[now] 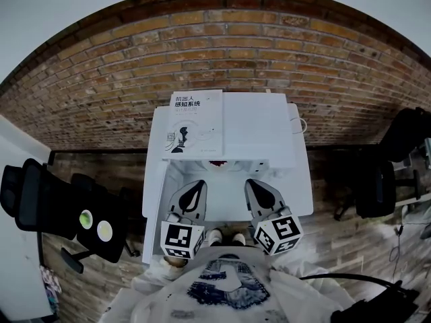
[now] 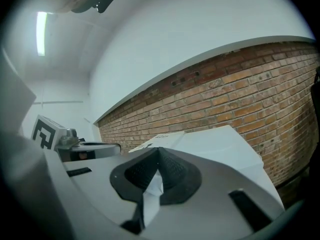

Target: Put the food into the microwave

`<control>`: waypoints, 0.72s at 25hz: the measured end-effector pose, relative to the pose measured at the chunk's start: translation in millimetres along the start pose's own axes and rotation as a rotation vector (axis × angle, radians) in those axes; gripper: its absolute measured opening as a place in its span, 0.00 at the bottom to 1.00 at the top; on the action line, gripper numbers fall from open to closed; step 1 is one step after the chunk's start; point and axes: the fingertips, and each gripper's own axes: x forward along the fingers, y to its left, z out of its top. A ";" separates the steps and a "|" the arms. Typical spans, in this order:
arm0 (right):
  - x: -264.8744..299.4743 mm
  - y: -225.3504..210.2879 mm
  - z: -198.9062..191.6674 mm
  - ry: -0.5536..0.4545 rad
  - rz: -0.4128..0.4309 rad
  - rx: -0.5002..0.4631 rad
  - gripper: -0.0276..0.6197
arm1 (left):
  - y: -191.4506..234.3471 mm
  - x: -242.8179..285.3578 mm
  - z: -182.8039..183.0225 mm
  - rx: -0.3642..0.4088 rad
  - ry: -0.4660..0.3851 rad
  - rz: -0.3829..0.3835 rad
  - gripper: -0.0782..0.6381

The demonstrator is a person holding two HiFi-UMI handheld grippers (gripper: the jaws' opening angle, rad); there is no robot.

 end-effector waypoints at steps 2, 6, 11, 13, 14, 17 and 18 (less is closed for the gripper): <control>1.4 0.1 0.3 -0.002 0.001 0.002 0.06 | 1.6 1.9 -0.8 -0.006 0.004 0.001 0.12; 2.3 -0.3 0.6 -0.002 -0.003 -0.002 0.06 | 4.5 3.9 -4.6 -0.017 0.013 0.002 0.12; 3.7 -1.9 0.2 0.002 -0.012 -0.018 0.06 | 6.4 7.2 -7.0 -0.021 0.022 -0.002 0.12; 4.1 -1.1 0.2 0.002 -0.010 -0.020 0.06 | 6.3 7.7 -7.0 -0.019 0.022 -0.004 0.12; 4.1 -0.7 0.0 0.003 -0.010 -0.020 0.06 | 6.2 7.8 -7.1 -0.020 0.023 -0.005 0.12; 3.4 0.2 -1.6 0.009 -0.009 -0.021 0.06 | 5.1 8.0 -8.6 -0.022 0.028 -0.010 0.12; 3.3 0.5 -2.2 0.011 -0.009 -0.021 0.06 | 4.6 7.8 -9.0 -0.022 0.030 -0.011 0.12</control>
